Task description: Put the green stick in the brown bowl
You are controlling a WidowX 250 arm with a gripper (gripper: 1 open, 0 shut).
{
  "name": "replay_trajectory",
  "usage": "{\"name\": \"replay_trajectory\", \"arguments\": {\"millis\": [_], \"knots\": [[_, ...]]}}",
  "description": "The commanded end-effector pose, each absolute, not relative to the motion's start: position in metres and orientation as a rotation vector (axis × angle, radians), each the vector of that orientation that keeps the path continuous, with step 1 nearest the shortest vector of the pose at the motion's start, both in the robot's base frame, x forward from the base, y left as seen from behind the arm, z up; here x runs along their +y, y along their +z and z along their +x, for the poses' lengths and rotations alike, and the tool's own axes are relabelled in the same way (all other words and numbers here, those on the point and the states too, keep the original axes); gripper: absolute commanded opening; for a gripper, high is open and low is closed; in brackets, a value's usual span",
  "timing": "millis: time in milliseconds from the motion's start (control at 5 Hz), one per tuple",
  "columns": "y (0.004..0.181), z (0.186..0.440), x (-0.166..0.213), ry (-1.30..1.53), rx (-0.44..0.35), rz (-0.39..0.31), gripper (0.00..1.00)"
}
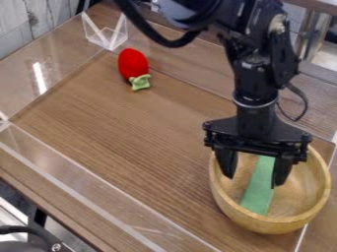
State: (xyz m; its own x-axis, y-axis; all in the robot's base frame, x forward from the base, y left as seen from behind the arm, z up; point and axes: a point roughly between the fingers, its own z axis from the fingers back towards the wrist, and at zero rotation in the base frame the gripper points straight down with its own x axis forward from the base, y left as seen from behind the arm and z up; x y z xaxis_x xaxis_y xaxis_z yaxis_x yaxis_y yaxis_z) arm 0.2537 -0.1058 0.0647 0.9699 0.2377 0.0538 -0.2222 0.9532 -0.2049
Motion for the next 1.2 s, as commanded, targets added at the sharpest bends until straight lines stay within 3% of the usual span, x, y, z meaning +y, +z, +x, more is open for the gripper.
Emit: {"name": "replay_trajectory", "arguments": {"millis": [0, 1000], "knots": [[0.087, 0.265, -0.103, 0.234, -0.148, -0.212, 1.0], [0.108, 0.27, -0.08, 0.242, -0.219, -0.13, 1.0]]}}
